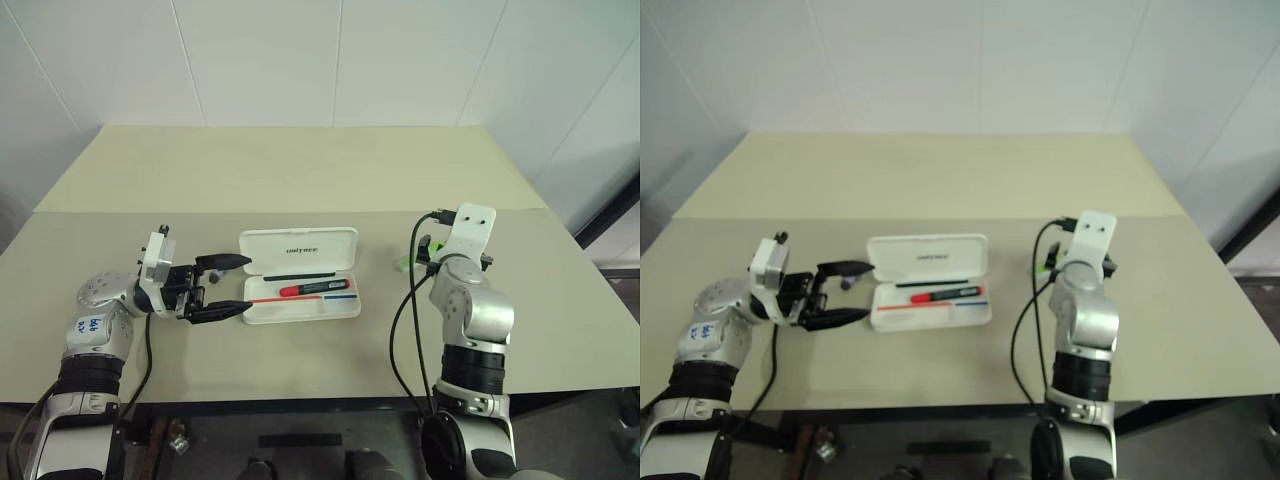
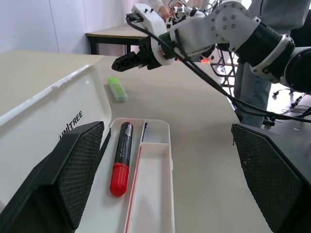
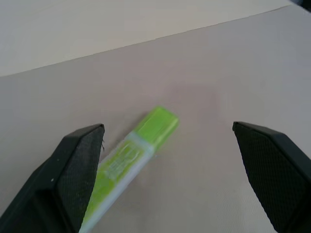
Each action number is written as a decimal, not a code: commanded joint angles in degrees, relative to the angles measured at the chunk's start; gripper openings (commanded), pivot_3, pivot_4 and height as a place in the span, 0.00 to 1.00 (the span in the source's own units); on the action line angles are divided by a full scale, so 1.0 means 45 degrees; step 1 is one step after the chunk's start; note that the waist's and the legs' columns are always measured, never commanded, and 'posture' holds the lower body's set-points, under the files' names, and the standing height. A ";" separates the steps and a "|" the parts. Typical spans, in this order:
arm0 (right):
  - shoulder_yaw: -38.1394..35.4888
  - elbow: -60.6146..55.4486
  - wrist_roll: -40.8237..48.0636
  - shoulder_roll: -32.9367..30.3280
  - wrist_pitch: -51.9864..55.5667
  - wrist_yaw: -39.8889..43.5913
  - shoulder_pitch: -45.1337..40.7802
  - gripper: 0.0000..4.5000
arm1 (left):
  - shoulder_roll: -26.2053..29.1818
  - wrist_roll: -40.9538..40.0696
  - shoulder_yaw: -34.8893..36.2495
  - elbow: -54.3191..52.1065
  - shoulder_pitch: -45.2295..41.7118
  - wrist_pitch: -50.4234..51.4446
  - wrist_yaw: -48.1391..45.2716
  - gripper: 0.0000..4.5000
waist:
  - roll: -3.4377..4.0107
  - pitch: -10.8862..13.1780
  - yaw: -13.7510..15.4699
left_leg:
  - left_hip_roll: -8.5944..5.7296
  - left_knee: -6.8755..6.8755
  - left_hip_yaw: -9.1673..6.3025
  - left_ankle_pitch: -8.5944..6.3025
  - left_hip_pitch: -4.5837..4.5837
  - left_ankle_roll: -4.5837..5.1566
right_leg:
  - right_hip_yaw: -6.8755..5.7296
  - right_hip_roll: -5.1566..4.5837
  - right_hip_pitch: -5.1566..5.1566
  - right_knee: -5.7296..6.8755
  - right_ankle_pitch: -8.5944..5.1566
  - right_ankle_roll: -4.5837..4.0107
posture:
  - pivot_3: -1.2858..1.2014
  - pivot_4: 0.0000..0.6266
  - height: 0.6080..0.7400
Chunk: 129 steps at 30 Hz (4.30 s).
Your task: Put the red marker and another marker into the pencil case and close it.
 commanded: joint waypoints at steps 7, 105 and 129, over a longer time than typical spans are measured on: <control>-0.0876 0.3041 0.0756 -0.0074 -0.2561 -0.1833 -0.1458 1.00 | 0.0184 -0.0286 0.0228 -0.0649 0.0332 0.0035 -0.0707 1.00 | 0.0000 0.0000 -0.0125 | 0.0003 -0.0007 0.0000 0.0001 0.0001 0.0000 | 0.0006 0.0016 -0.0012 0.0009 -0.0002 -0.0003 | 0.52 0.24 1.00; 1.1268 0.1278 0.2857 -0.5612 -0.4942 1.7169 -0.3537 0.24 | 0.2460 -0.1782 -0.3022 0.3073 -0.0627 -0.2893 -0.1439 1.00 | 0.0007 0.0010 0.0030 | 0.0009 -0.0027 -0.0143 0.0015 -0.0024 0.0009 | -0.0055 0.0018 -0.0012 -0.0038 -0.0012 -0.0024 | 0.52 0.24 1.00; 1.1252 0.6089 0.0604 -0.3061 -0.8073 1.8372 -0.4121 0.24 | 0.2698 -0.2031 -0.2594 0.2256 0.0147 -0.2667 -0.1439 1.00 | 0.0007 0.0010 0.0005 | 0.0011 0.0004 -0.0164 0.0016 -0.0021 0.0006 | -0.0079 0.0009 -0.0011 0.0012 -0.0016 -0.0031 | 0.52 0.24 1.00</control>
